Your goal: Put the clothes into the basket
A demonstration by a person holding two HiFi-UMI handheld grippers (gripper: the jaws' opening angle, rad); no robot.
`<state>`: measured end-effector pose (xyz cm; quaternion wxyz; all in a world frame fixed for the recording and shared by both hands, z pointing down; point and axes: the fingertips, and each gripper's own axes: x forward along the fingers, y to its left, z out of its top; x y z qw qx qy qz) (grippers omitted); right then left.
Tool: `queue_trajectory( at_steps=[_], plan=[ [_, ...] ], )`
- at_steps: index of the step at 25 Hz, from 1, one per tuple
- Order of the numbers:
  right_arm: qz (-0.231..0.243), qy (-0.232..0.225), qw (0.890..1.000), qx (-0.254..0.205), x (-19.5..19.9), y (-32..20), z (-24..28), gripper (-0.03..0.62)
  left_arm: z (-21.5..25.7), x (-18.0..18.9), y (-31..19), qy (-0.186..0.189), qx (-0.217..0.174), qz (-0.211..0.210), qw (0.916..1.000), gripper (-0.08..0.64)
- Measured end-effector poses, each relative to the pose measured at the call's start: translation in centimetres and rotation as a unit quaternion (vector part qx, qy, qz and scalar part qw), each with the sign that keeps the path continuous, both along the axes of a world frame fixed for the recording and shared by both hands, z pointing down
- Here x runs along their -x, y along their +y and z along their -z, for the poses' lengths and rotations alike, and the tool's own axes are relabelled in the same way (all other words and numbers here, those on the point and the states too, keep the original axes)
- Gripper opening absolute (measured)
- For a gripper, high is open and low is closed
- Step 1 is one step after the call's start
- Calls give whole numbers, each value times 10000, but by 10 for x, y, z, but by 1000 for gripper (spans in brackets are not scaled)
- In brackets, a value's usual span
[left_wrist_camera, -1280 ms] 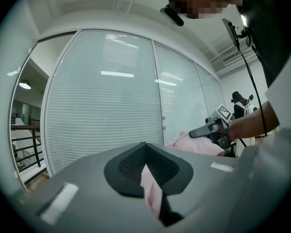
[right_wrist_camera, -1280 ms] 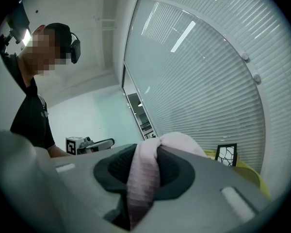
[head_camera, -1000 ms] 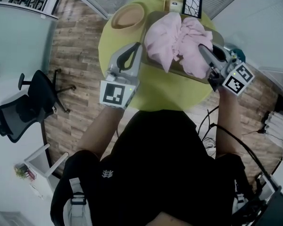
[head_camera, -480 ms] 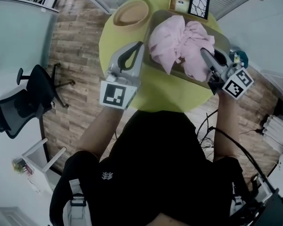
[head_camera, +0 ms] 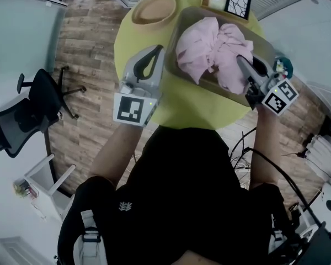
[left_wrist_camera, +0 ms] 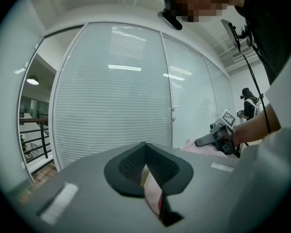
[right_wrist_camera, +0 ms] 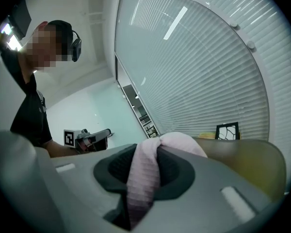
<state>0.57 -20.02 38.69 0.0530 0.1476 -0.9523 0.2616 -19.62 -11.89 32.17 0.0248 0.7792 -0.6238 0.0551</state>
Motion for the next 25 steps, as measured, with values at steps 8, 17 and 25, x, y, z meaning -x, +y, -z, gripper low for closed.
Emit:
queue_trajectory(
  at_steps=[8,17,25],
  plan=[
    [98,134,9998,111,8,-11,-19,94,-7,7,-13,115,61,97,9999,5],
    [179,242,9990,317,12,-27,-53,94,-36,6,-23,165,299,133,9993,5],
    [192,409,9978,492,19,-26,-83,94,-56,16,-13,156,474,244,9985,5]
  ],
)
